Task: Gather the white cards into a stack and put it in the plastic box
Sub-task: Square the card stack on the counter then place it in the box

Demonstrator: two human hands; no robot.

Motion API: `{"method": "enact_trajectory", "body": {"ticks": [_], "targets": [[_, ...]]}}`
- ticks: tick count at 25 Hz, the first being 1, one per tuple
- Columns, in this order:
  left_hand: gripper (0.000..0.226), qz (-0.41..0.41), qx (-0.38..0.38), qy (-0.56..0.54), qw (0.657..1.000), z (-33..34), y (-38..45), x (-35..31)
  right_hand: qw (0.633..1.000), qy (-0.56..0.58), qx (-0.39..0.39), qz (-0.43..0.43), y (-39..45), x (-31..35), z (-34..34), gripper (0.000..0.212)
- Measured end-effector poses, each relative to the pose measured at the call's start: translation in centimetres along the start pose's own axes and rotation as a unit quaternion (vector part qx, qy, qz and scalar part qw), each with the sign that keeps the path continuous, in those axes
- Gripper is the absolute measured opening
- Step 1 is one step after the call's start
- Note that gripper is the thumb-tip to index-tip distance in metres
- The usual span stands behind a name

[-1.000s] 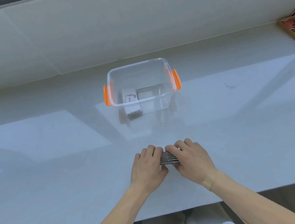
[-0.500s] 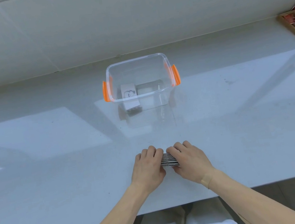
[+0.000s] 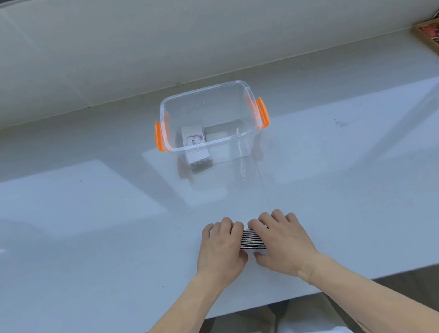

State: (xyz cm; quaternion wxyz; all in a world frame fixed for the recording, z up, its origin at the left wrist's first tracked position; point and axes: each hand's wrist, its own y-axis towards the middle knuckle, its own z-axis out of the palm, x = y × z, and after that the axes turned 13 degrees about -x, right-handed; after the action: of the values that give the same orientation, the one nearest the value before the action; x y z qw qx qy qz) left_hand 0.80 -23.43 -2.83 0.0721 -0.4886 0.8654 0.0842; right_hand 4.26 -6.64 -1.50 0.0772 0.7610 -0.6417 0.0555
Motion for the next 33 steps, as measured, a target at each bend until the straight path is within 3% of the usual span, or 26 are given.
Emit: {"method": "enact_trajectory", "body": {"ticks": [4, 6, 8, 10, 12, 16, 19, 21, 26, 30, 33], "targets": [[0.029, 0.008, 0.047, 0.03, 0.998, -0.8, 0.7, -0.1, 0.997, -0.055, 0.01, -0.053, 1.1, 1.5, -1.4, 0.026], [0.03, 0.021, 0.04, 0.017, 0.999, -1.7, 0.9, 0.2, 0.998, -0.016, 0.006, -0.056, 1.7, 1.5, -1.8, 0.02], [0.034, -0.033, -0.014, -0.129, 0.991, -3.5, 1.0, 1.2, 0.997, 0.074, -0.015, -0.015, 1.9, 0.5, -2.2, 0.026], [0.039, -0.112, -0.067, -0.315, 0.94, -5.6, 1.1, 2.4, 0.97, 0.22, -0.061, 0.081, 1.5, 0.0, -2.5, 0.034], [0.042, -0.084, -0.103, -0.366, 0.921, -7.0, 1.0, 2.4, 0.924, 0.337, -0.085, 0.157, 0.8, 0.8, -2.1, 0.036], [0.052, -0.014, -0.116, -0.272, 0.955, -6.0, 0.1, 1.0, 0.887, 0.394, -0.111, 0.212, 0.2, 2.9, 0.0, 0.04], [0.055, -0.035, -0.12, -0.199, 0.972, -4.5, -0.6, 0.8, 0.913, 0.345, -0.101, 0.194, 0.6, 2.9, 0.8, 0.04], [0.063, 0.001, -0.151, -0.141, 0.978, -4.2, -0.6, 1.1, 0.918, 0.337, -0.092, 0.186, 0.9, 2.9, 0.6, 0.04], [0.087, 0.06, -0.27, -0.098, 0.956, -4.6, -1.2, -0.1, 0.908, 0.36, -0.065, 0.203, 1.0, 2.4, 0.5, 0.036], [0.08, 0.084, -0.148, -0.053, 0.984, -4.2, -1.4, -0.8, 0.904, 0.375, -0.053, 0.198, 1.3, 2.2, 0.5, 0.041], [0.082, 0.072, -0.177, -0.067, 0.979, -4.3, -1.1, -0.4, 0.904, 0.372, -0.047, 0.208, 1.4, 2.0, 0.6, 0.037]]}}
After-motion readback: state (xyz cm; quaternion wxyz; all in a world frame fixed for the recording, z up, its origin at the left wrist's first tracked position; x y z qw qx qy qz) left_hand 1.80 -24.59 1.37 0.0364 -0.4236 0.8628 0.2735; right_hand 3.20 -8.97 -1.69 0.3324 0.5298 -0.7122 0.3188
